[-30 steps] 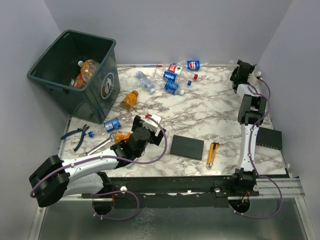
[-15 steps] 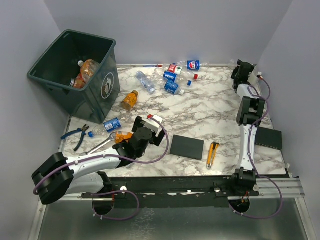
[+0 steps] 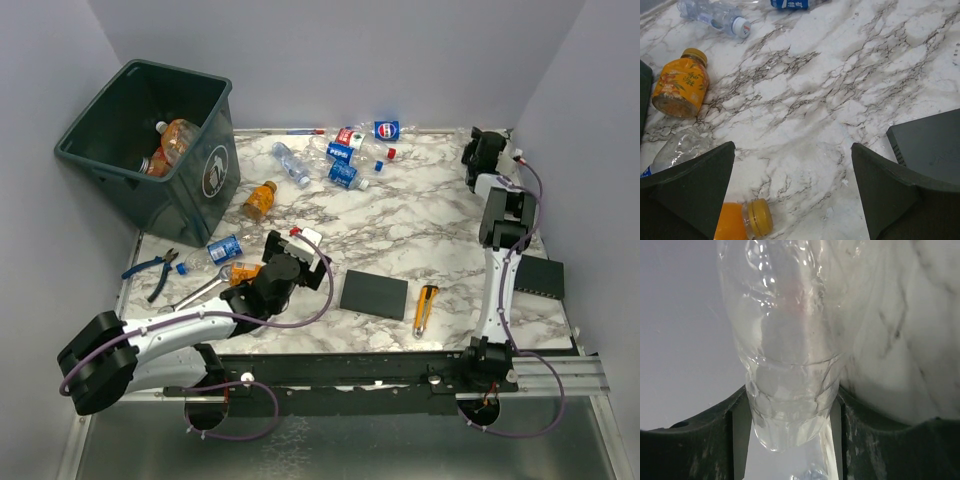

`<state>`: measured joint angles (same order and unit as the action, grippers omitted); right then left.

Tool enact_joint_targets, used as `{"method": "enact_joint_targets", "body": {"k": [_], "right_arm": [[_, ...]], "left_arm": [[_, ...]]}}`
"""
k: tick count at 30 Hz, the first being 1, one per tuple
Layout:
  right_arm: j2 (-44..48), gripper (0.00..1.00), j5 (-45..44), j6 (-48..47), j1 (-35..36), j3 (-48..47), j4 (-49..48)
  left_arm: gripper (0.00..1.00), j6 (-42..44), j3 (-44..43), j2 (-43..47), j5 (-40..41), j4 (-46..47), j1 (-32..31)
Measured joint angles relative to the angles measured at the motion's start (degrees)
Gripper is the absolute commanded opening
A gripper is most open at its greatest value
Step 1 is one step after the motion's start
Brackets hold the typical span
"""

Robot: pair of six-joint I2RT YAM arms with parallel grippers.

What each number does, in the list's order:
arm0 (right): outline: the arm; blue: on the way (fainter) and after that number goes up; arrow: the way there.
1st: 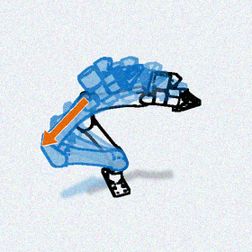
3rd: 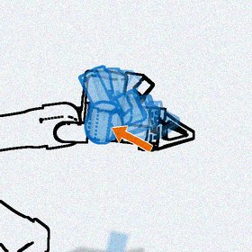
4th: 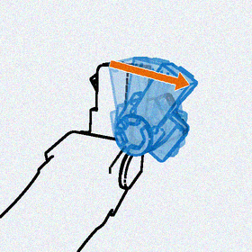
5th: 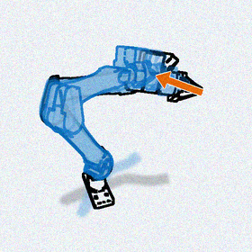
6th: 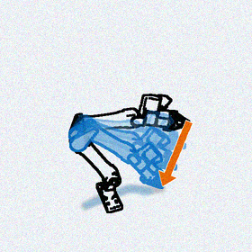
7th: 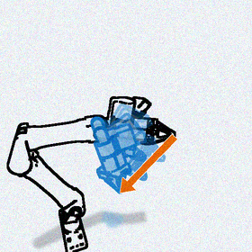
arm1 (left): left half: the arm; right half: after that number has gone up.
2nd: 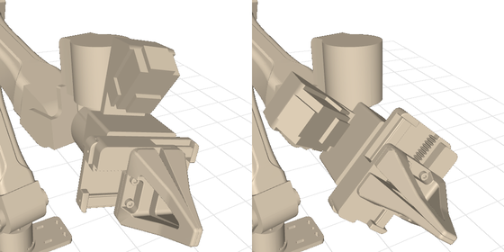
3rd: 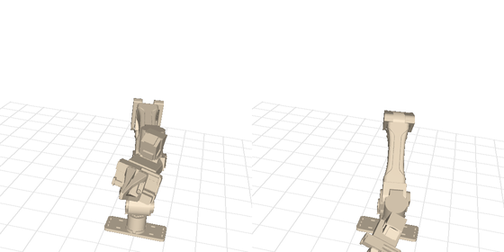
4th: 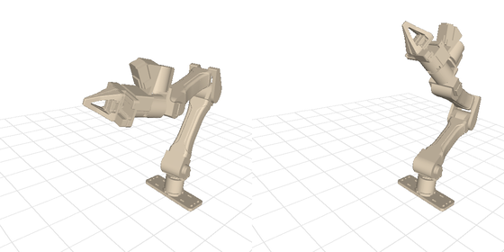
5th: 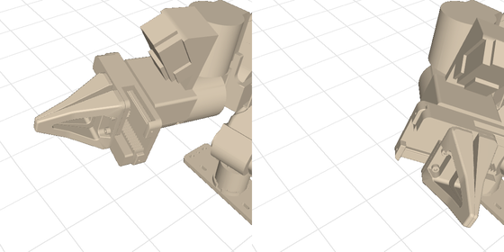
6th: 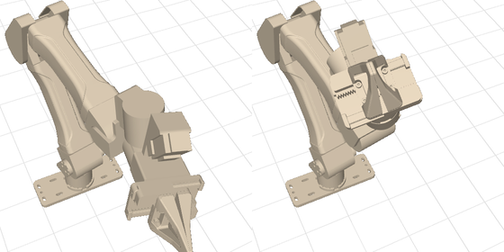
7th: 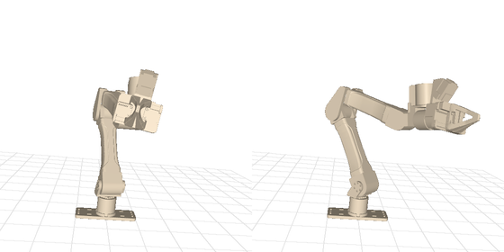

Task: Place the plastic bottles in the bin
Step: Pick up the plastic bottle at the center of the board.

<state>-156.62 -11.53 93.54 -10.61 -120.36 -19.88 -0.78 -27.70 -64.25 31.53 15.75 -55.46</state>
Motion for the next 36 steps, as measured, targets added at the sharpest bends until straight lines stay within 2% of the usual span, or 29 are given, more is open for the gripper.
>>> {"method": "enact_joint_targets", "body": {"k": [9, 14, 19, 24, 30, 33, 36], "right_arm": [[13.6, 0.22, 2.4, -3.8, 1.8, 18.7, -1.4], [25.1, 0.14, 5.2, -9.1, 5.6, 32.4, -4.3], [44.0, 0.01, 9.7, -16.7, 13.2, 47.4, -8.2], [63.3, 0.01, 17.8, -28.1, 21.2, 64.3, -10.7], [87.1, 0.00, 26.6, -46.2, 31.1, 79.3, -1.8], [97.9, 0.01, 31.4, -53.8, 33.4, 81.9, 6.1], [107.0, 0.01, 36.0, -59.8, 34.3, 82.4, 15.0]], "left_arm": [[0.99, -0.7, 0.0, 8.2, 0.0, 0.1, 0.0], [0.99, -2.9, 0.0, 12.9, -0.3, 0.1, 0.0], [0.99, -5.4, 0.0, 17.4, -1.3, 0.0, 0.0], [0.99, -7.8, 0.0, 21.7, -1.8, 0.1, 0.0], [0.99, -10.2, 0.2, 25.1, -1.7, 1.0, 0.0], [0.99, -11.4, 0.6, 26.5, -1.9, 2.2, 0.0], [0.99, -12.8, -0.2, 26.2, -6.2, 2.4, 0.5]]}}
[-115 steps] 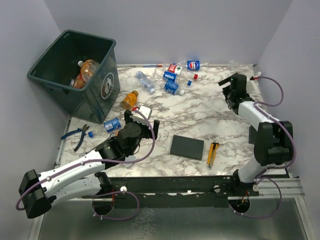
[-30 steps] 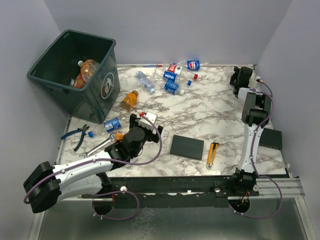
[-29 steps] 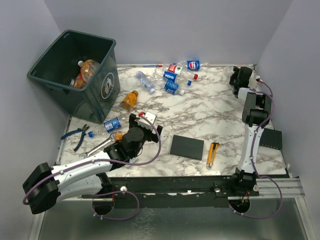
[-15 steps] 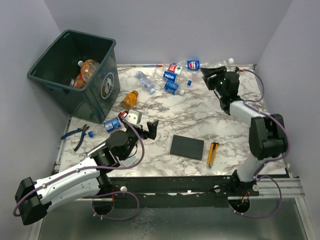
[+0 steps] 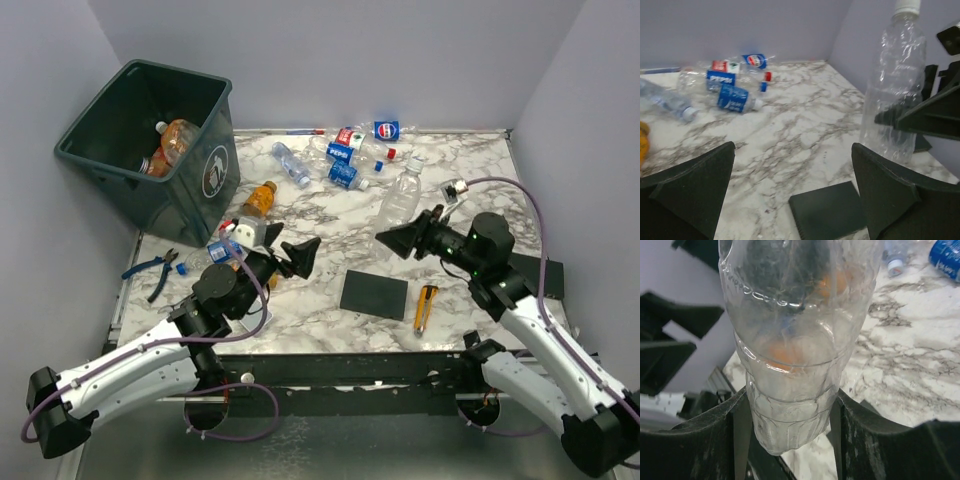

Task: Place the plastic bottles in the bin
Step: Pick up the plastic bottle at the center of the board.

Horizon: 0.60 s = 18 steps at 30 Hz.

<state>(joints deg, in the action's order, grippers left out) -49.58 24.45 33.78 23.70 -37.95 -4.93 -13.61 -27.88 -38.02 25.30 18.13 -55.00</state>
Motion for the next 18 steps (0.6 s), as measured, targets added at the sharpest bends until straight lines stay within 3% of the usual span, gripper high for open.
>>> {"method": "enact_joint_targets", "body": {"k": [5, 10, 18], "right_arm": [[8.9, 0.00, 5.8, -7.0, 1.5, 0.1, 12.4], [11.0, 0.01, 6.8, -12.2, 2.9, -0.5, 22.1], [9.5, 0.00, 6.7, -16.6, 5.6, -3.3, 27.7]], "left_arm": [[0.99, -3.5, -10.5, -7.4, -15.2, -1.6, 0.2], [0.99, -6.2, -22.1, -16.0, -29.8, -2.4, 0.2], [0.99, -7.9, -30.6, -28.1, -40.1, -4.8, 0.2]]}}
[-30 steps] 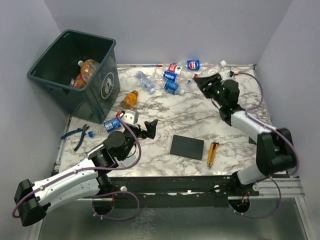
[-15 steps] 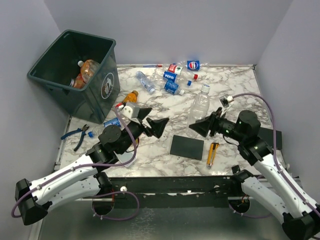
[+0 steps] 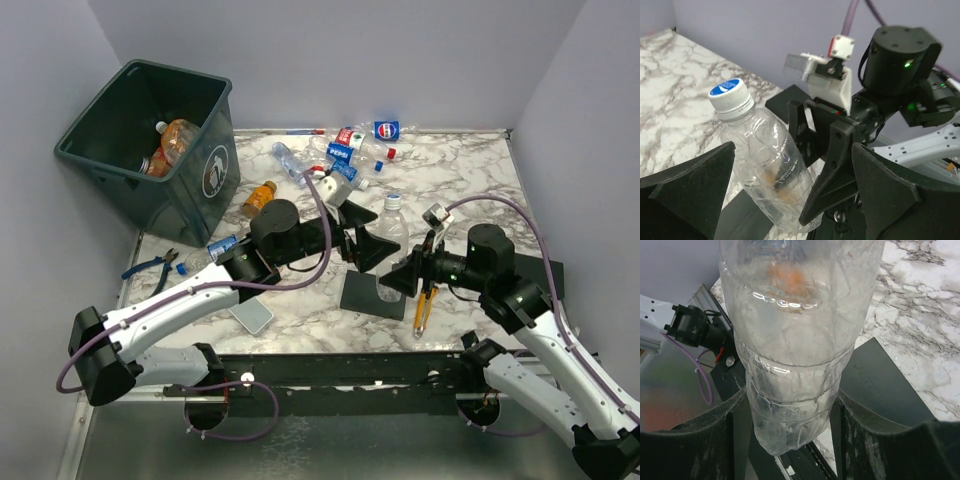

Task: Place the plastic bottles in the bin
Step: Pick up the plastic bottle at the center of the board.

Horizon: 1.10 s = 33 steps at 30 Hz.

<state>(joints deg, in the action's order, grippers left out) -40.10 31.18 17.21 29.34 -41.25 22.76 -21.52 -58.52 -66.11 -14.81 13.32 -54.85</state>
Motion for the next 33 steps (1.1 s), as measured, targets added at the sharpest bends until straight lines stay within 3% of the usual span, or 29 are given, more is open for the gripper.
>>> {"method": "enact_joint_targets", "body": {"k": [9, 12, 16, 18, 21, 23, 26, 29, 30, 33], "right_arm": [[0.2, 0.01, -0.9, -1.6, 0.5, -1.2, 2.4], [0.5, 0.01, 0.0, -2.3, 0.9, -1.3, 2.6], [0.9, 0.01, 0.9, -2.8, 1.1, -1.5, 2.6], [0.9, 0.00, 1.2, -3.0, 1.1, -1.5, 2.6], [0.7, 0.01, 1.7, -3.2, 1.1, -1.6, 2.5], [0.4, 0.01, 2.4, -3.2, 1.1, -1.6, 2.3], [0.1, 0.01, 3.0, -3.2, 1.1, -1.6, 1.7], [-0.4, 0.01, 3.0, -3.2, 1.1, -1.5, 1.7], [-0.6, 0.04, 3.1, -3.2, 1.1, -1.5, 1.7], [-1.0, 0.41, 3.2, -3.1, 1.4, -1.5, 1.7]], "left_arm": [[0.94, -0.4, -4.3, -8.2, -1.7, -3.4, 0.8], [0.99, -0.5, -4.9, -9.8, -1.6, -3.5, 1.4], [0.98, -0.9, -4.9, -10.8, -0.6, -4.0, 2.1], [0.90, -1.2, -4.9, -10.8, -0.5, -4.0, 2.4], [0.63, -1.9, -4.7, -10.8, -1.6, -3.3, 2.8], [0.50, -3.1, -4.5, -10.8, -3.5, -2.3, 2.8], [0.44, -4.0, -3.6, -10.8, -5.6, 0.1, 3.0], [0.32, -5.3, -1.8, -10.8, -7.1, 2.9, 3.7], [0.26, -5.7, -1.2, -10.8, -7.4, 3.8, 3.8], [0.14, -6.6, 0.7, -10.6, -7.8, 6.8, 4.2]]}}
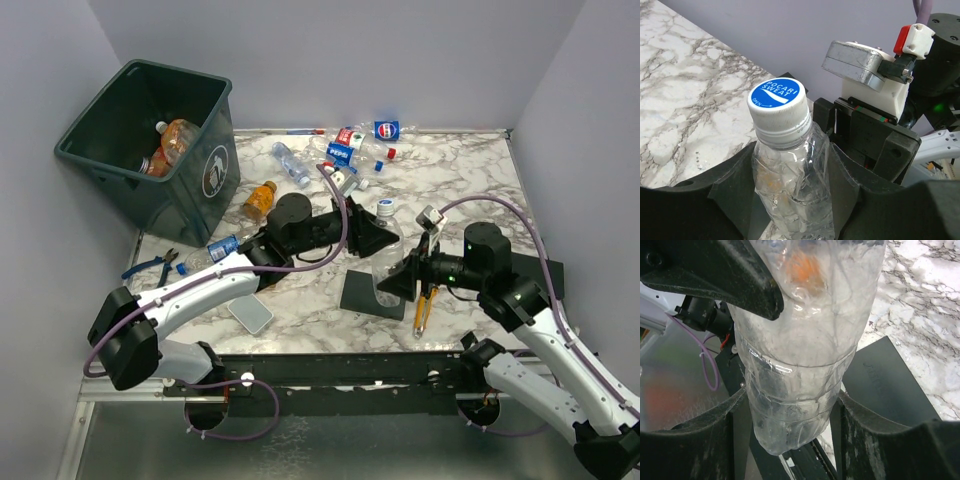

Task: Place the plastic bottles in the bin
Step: Pick up the plastic bottle at the center of the board.

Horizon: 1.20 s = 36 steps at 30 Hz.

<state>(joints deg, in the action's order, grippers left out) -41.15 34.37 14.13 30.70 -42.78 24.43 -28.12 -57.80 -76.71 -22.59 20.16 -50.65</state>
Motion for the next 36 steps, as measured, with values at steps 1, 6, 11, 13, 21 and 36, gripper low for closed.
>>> {"method": "enact_joint_targets", "body": {"k": [1, 6, 11, 13, 21, 36], "right_arm": [[-0.1, 0.50, 0.1, 0.2, 0.1, 0.1, -0.2], [0.0, 0.70, 0.1, 1.4, 0.4, 0.7, -2.7], [1.7, 0.77, -0.4, 4.8, 0.4, 3.0, -9.7], [3.1, 0.86, -0.9, 7.4, 0.4, 5.9, -14.0], [1.4, 0.99, -2.1, 16.4, 0.4, 11.9, -29.9], [-3.2, 0.28, 0.9, 18.7, 0.8, 11.0, -37.4]], "left_arm": [[0.11, -0.2, 0.7, 0.3, 0.0, 0.9, 0.1], [0.04, -1.7, 3.8, 2.6, 0.2, 4.7, 0.9], [0.00, -5.6, 8.3, 6.2, 0.7, 8.7, 3.7], [0.00, -7.8, 9.8, 7.1, 1.1, 10.6, 4.7], [0.00, -13.0, 11.1, 7.3, 1.5, 15.1, 5.3], [0.99, -15.5, 11.8, 8.3, 3.3, 17.0, 5.6]]}}
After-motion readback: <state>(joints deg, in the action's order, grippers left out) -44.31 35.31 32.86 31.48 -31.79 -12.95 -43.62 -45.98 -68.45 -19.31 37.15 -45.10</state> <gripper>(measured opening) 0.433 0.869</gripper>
